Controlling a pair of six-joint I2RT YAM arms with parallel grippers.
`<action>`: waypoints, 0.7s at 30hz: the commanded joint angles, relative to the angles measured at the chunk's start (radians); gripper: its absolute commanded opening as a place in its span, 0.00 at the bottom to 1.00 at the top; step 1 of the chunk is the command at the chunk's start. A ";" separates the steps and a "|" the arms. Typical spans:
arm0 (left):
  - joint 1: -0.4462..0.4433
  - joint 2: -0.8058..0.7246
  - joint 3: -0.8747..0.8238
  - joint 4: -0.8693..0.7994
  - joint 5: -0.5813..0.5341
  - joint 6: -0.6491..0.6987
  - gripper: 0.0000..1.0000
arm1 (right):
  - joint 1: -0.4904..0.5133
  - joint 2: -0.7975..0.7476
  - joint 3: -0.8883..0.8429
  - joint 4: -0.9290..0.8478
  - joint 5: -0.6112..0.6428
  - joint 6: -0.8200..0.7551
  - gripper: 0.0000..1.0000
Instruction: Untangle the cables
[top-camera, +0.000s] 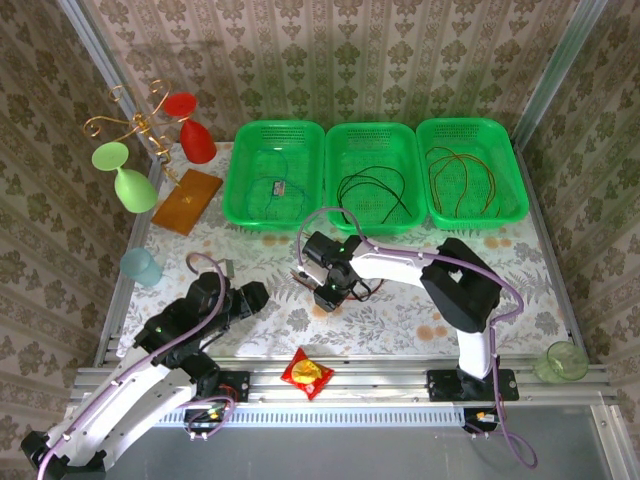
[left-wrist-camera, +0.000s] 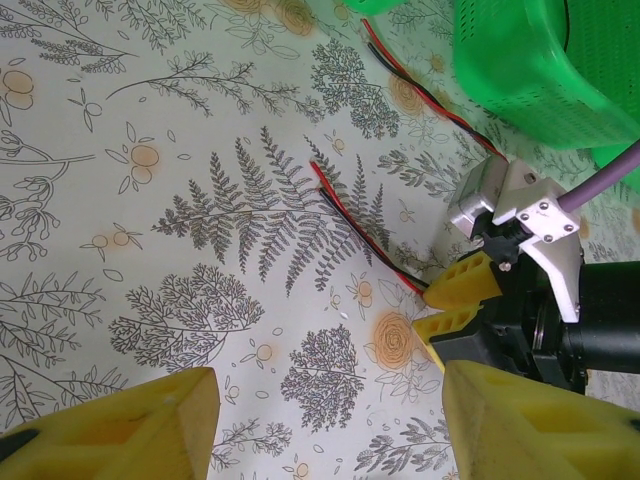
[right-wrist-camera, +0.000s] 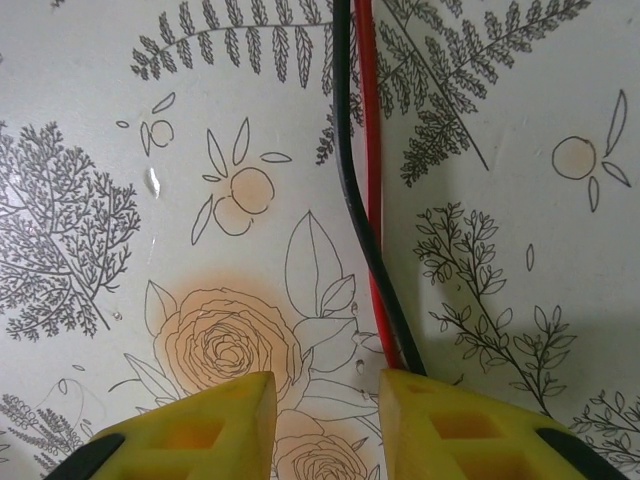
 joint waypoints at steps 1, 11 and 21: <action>-0.008 -0.012 0.004 -0.021 -0.014 -0.012 0.61 | -0.005 0.029 0.024 0.002 0.013 -0.025 0.34; -0.009 -0.010 0.010 -0.022 -0.020 -0.013 0.61 | -0.004 -0.024 0.019 0.017 0.015 -0.021 0.34; -0.008 -0.002 0.012 -0.021 -0.017 -0.010 0.61 | -0.008 -0.045 0.014 0.041 -0.021 -0.002 0.34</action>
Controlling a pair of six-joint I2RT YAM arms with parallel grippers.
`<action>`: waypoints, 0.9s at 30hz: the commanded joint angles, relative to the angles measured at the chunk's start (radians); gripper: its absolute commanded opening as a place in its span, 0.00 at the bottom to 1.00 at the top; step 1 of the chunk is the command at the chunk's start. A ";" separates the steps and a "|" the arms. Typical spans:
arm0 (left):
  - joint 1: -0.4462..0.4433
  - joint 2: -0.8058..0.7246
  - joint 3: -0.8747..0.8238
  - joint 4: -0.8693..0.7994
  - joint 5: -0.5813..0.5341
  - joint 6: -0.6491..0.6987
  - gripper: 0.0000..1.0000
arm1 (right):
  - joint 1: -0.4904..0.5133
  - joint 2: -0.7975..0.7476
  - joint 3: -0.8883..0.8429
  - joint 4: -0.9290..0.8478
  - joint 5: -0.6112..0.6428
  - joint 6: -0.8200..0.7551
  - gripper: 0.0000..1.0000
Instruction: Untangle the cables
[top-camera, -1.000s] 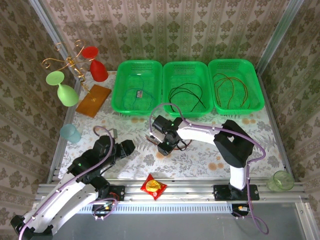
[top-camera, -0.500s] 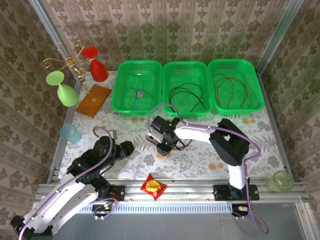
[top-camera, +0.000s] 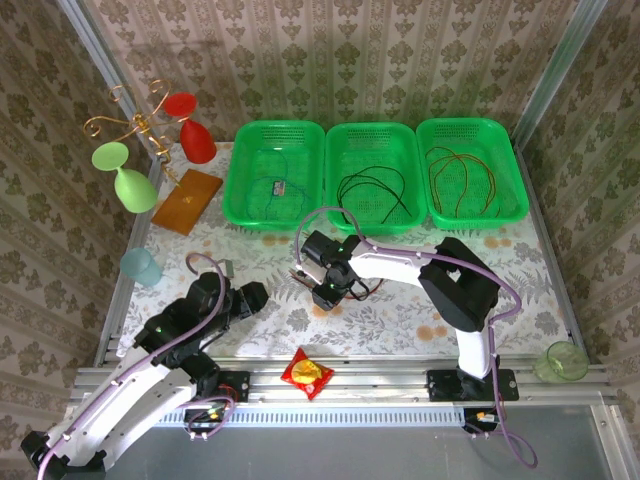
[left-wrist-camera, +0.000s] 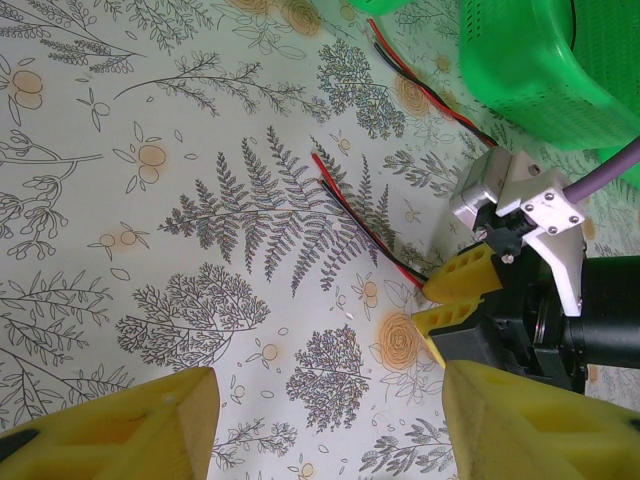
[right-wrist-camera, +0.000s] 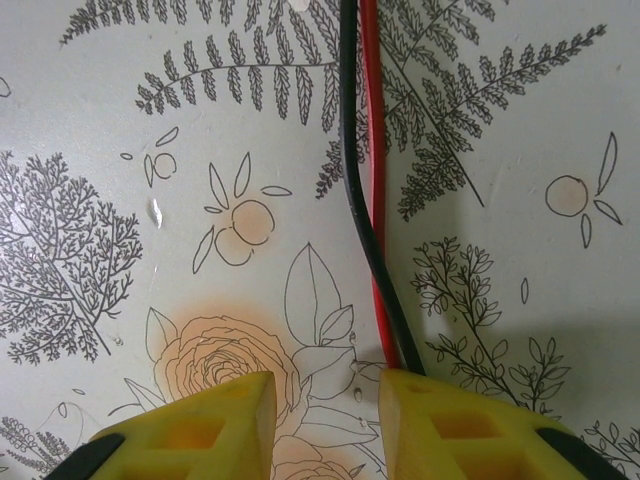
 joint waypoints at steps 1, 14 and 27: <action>-0.009 -0.002 0.013 -0.017 -0.011 -0.009 0.61 | -0.007 -0.057 0.000 0.027 -0.023 0.006 0.34; -0.008 0.001 0.008 -0.008 -0.011 -0.009 0.61 | -0.020 -0.030 0.000 0.038 0.022 -0.008 0.34; -0.008 0.000 0.011 -0.010 -0.017 -0.008 0.61 | -0.026 0.010 0.000 0.031 0.017 -0.006 0.33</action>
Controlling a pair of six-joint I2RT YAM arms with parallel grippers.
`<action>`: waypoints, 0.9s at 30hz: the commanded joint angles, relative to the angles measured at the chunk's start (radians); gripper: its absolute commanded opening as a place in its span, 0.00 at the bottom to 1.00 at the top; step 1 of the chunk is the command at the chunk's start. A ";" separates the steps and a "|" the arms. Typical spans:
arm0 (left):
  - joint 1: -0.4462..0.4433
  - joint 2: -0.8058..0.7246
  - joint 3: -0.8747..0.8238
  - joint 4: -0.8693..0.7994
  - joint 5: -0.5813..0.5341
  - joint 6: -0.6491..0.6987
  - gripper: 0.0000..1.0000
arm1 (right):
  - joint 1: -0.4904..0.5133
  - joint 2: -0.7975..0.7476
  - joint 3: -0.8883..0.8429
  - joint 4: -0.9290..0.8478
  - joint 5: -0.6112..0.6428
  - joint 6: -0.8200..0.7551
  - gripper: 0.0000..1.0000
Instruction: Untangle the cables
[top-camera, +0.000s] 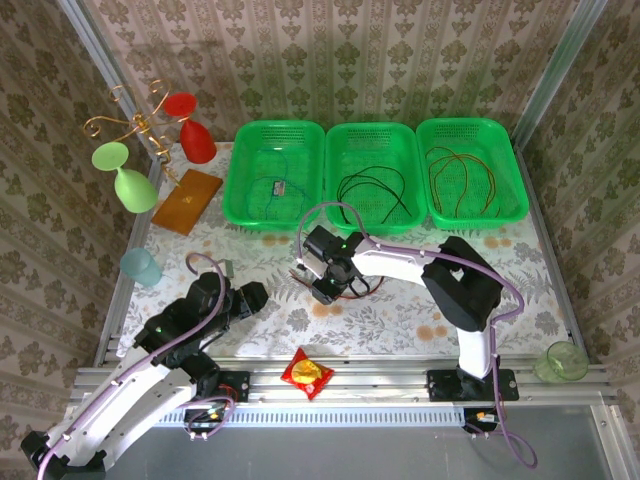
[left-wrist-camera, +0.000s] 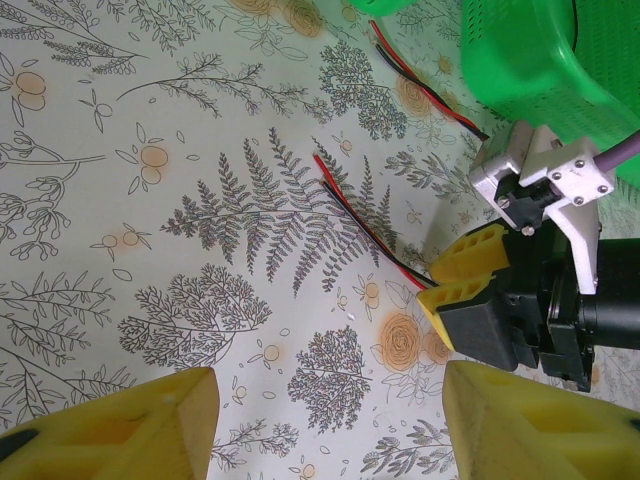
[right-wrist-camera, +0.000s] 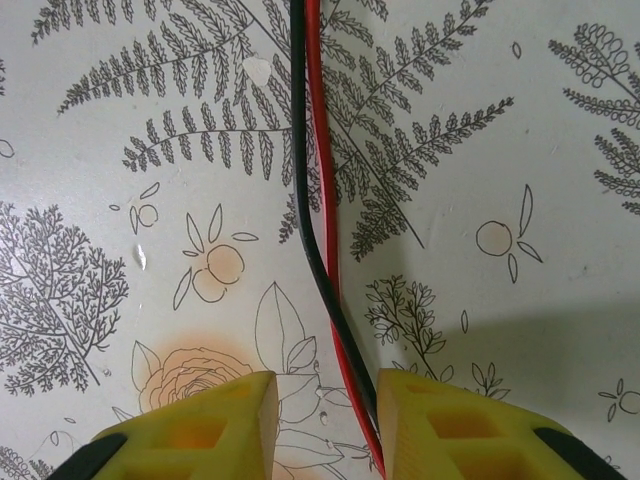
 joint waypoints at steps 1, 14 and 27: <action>-0.007 0.000 0.008 -0.006 -0.013 -0.008 0.61 | -0.004 0.021 0.002 -0.013 0.015 -0.013 0.33; -0.007 0.007 0.013 -0.007 -0.012 -0.005 0.61 | -0.010 0.043 -0.010 0.010 0.068 -0.021 0.30; -0.009 0.068 0.067 0.020 0.011 0.015 0.61 | -0.014 -0.100 -0.078 0.061 0.013 -0.035 0.02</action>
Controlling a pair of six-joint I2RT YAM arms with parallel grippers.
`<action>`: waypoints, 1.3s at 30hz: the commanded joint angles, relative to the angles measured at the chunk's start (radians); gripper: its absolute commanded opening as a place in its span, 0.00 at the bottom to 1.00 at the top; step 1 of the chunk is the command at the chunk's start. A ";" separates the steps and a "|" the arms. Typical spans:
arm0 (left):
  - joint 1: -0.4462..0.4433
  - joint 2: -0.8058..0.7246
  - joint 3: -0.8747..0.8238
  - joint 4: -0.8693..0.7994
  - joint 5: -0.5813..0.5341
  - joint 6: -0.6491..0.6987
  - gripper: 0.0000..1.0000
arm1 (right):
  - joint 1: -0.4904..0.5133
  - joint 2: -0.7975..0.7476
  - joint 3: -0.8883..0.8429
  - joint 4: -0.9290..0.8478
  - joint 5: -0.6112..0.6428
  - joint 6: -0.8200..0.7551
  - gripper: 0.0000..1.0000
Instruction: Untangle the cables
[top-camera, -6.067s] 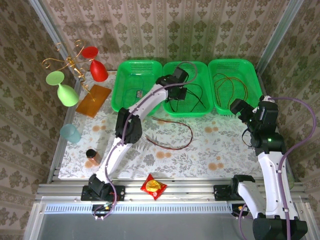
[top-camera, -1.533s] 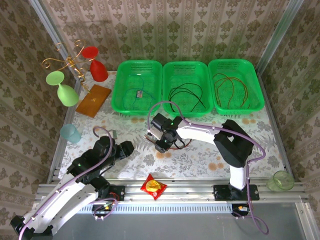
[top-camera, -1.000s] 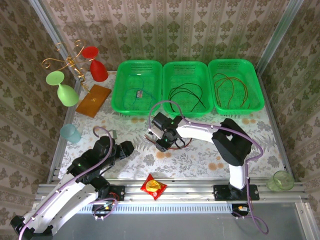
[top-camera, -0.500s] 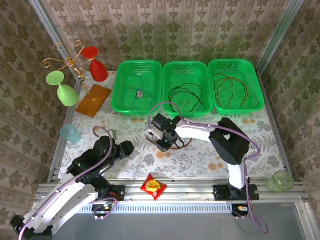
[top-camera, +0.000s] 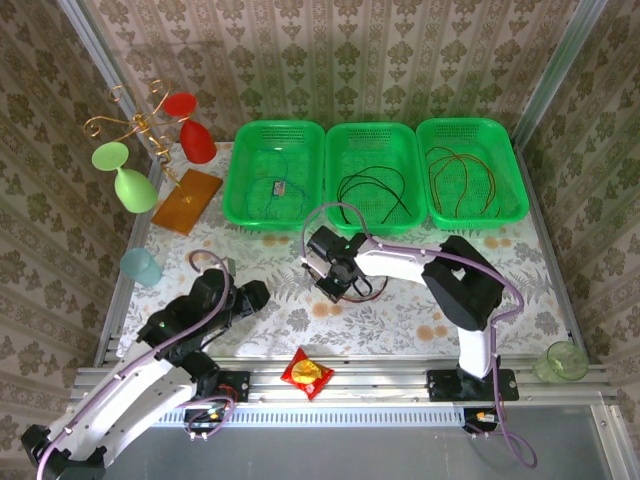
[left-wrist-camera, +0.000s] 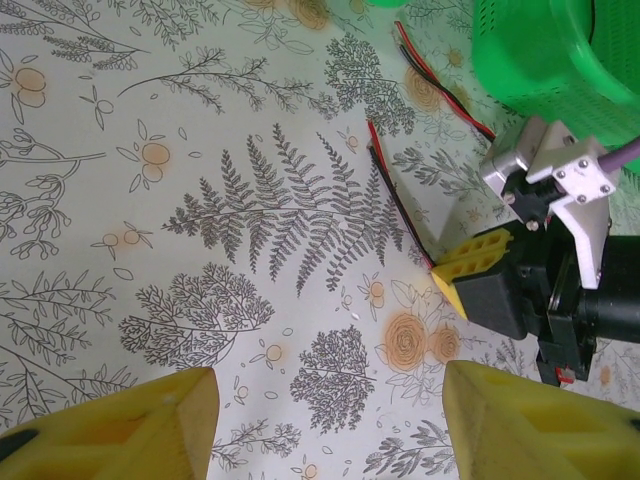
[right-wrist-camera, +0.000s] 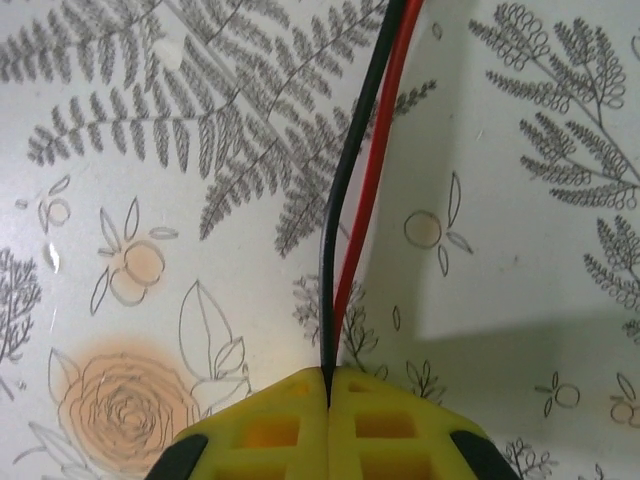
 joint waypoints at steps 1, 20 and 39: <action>-0.009 0.017 0.050 0.020 0.015 0.017 0.61 | -0.004 -0.110 -0.042 0.032 -0.052 -0.010 0.01; -0.073 0.373 0.125 0.690 0.272 -0.019 0.47 | -0.194 -0.541 -0.322 0.376 -0.428 0.216 0.01; -0.093 0.610 0.162 1.064 0.427 -0.056 0.31 | -0.303 -0.738 -0.457 0.618 -0.507 0.471 0.02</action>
